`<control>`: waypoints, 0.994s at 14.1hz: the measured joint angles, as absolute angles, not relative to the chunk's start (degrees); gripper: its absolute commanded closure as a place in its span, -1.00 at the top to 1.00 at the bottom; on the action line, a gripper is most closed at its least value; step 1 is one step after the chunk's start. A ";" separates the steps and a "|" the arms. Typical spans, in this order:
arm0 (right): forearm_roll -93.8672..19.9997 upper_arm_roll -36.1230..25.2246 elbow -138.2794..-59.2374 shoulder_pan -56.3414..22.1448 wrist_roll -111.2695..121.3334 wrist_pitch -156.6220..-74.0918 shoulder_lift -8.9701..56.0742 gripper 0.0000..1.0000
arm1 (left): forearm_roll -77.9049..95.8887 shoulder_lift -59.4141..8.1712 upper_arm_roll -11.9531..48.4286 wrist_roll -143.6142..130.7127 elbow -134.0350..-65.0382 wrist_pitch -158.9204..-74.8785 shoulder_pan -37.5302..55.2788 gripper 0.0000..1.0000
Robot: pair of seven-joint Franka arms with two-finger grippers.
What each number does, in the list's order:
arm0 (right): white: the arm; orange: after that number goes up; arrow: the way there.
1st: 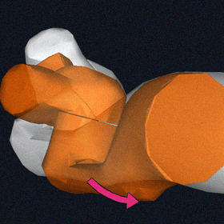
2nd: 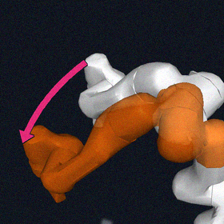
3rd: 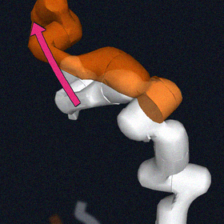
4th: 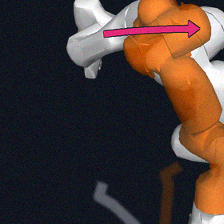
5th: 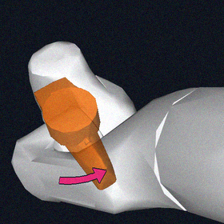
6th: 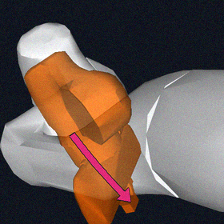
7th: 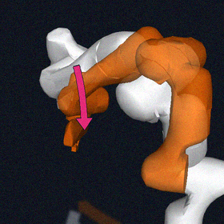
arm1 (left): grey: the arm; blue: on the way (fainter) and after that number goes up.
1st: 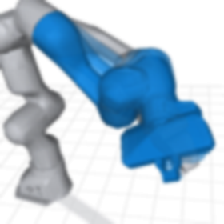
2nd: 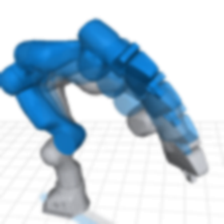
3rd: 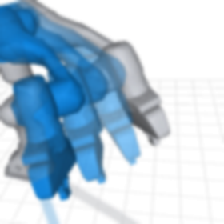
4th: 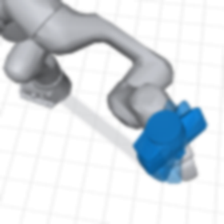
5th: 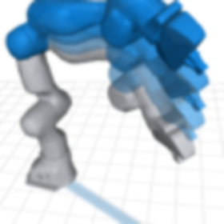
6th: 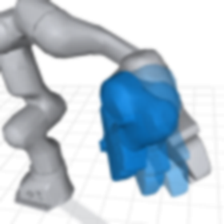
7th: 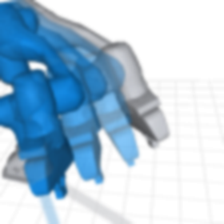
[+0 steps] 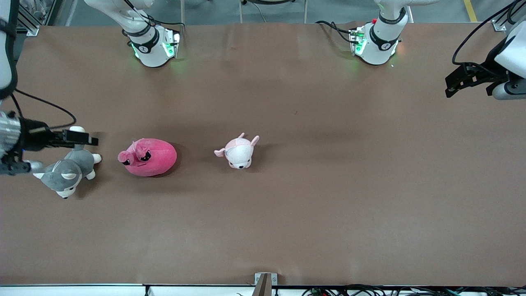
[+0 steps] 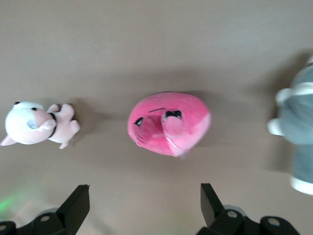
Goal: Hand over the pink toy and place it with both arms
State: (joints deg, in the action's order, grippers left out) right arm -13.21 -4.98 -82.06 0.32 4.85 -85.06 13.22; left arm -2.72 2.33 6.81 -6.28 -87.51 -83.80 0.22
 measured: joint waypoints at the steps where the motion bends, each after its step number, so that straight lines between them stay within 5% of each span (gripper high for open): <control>1: -10.70 -4.96 -81.37 -0.34 4.20 -84.11 11.53 1.00 | -2.69 2.32 6.95 -6.28 -87.73 -83.84 0.27 1.00; 8: -3.08 -5.76 -74.15 1.06 3.16 -83.47 8.98 1.00 | 0.02 2.34 6.84 -3.35 -87.94 -83.88 -0.29 1.00; 14: -3.08 -2.51 -76.41 5.29 3.16 -88.04 7.35 1.00 | 0.34 2.34 6.99 -2.51 -88.11 -83.88 -0.28 1.00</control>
